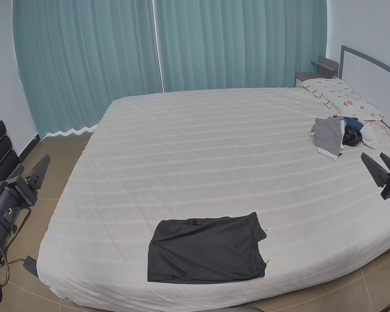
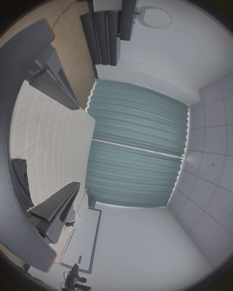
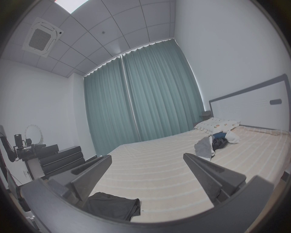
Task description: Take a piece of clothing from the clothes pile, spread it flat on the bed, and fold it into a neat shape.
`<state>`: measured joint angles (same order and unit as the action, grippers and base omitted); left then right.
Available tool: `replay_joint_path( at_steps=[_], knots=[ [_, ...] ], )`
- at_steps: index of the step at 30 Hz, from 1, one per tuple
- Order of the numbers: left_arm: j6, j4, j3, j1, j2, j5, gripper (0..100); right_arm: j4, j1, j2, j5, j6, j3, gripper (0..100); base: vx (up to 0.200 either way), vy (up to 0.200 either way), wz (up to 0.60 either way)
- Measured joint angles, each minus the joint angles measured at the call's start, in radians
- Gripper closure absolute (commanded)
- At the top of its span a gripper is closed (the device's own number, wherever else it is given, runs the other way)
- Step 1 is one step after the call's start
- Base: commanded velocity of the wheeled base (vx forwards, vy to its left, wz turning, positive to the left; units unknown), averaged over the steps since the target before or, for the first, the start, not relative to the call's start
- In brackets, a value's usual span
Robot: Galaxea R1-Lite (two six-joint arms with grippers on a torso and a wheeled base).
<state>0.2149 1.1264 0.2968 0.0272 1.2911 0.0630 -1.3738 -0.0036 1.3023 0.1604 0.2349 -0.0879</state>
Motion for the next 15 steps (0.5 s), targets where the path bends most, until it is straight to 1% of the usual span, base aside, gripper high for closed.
replay_joint_path(
  at_steps=[4, 9, 10, 12, 15],
  knots=[
    [-0.029, -0.064, -0.038, 0.008, -0.132, -0.001, 0, 0.195, -0.004, -0.191, 0.002, -0.019, 0.007, 0, 0.000, 0.000, 0.00],
    [-0.067, -0.214, -0.059, 0.014, -0.300, -0.001, 0, 0.521, -0.005, -0.424, 0.005, -0.038, -0.022, 0, 0.000, 0.000, 0.00],
    [-0.081, -0.275, -0.060, 0.015, -0.358, -0.001, 0, 0.642, -0.005, -0.501, 0.005, -0.047, -0.041, 0, 0.000, 0.000, 0.00],
    [-0.090, -0.318, -0.060, 0.015, -0.397, 0.000, 0, 0.721, -0.004, -0.550, 0.005, -0.053, -0.056, 0, 0.000, 0.000, 0.00],
    [-0.115, -0.440, -0.060, 0.016, -0.501, 0.001, 0, 0.932, -0.002, -0.672, -0.005, -0.071, -0.096, 0, 0.000, 0.000, 0.00]
  ],
)
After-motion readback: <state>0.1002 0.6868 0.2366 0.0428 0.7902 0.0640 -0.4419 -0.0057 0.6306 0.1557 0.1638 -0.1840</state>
